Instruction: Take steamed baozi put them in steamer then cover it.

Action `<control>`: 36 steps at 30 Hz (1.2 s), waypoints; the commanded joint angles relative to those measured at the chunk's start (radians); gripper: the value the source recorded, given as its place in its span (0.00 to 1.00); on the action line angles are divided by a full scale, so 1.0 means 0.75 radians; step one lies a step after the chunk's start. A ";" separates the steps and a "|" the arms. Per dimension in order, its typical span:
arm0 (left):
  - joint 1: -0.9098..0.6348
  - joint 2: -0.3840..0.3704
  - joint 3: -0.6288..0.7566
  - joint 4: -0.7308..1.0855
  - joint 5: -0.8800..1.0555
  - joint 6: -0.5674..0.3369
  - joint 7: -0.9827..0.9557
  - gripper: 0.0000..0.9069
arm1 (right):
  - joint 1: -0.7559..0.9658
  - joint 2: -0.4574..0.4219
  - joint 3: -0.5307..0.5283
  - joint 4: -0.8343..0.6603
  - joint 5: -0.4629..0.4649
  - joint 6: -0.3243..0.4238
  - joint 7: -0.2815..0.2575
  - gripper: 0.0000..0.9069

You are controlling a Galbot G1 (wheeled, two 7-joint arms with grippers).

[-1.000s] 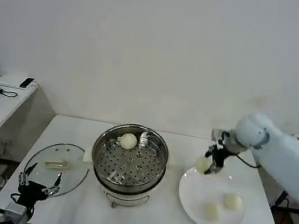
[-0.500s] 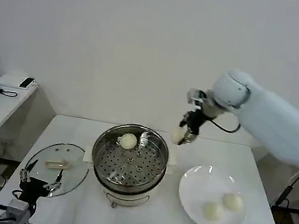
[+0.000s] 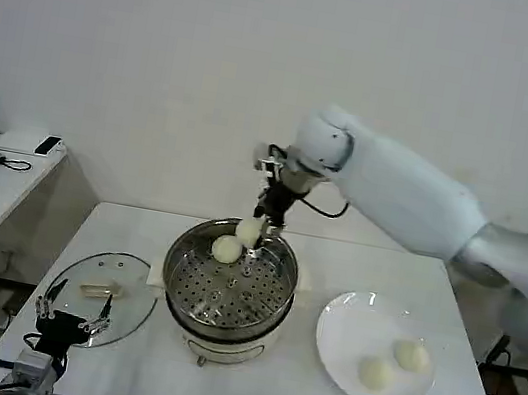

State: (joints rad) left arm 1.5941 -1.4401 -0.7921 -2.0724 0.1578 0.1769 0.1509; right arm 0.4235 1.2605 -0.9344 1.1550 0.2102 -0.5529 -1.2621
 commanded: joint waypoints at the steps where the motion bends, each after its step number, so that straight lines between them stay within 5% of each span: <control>1: 0.002 0.000 0.003 -0.001 -0.006 -0.001 0.000 1.00 | -0.116 0.251 0.036 -0.177 -0.046 -0.004 0.007 0.76; 30: 0.005 0.002 -0.008 -0.008 -0.024 0.001 0.009 1.00 | -0.255 0.387 0.034 -0.277 -0.159 0.024 0.025 0.76; 31: 0.002 0.003 -0.009 -0.005 -0.024 0.001 0.008 1.00 | -0.258 0.391 0.035 -0.282 -0.157 0.023 0.028 1.00; 36: 0.003 0.000 -0.005 0.002 -0.023 0.000 0.008 1.00 | -0.263 0.396 0.036 -0.288 -0.169 0.022 0.052 1.00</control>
State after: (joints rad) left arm 1.5957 -1.4388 -0.7984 -2.0747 0.1406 0.1776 0.1564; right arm 0.2356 1.5431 -0.9089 0.9523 0.0986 -0.5380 -1.2338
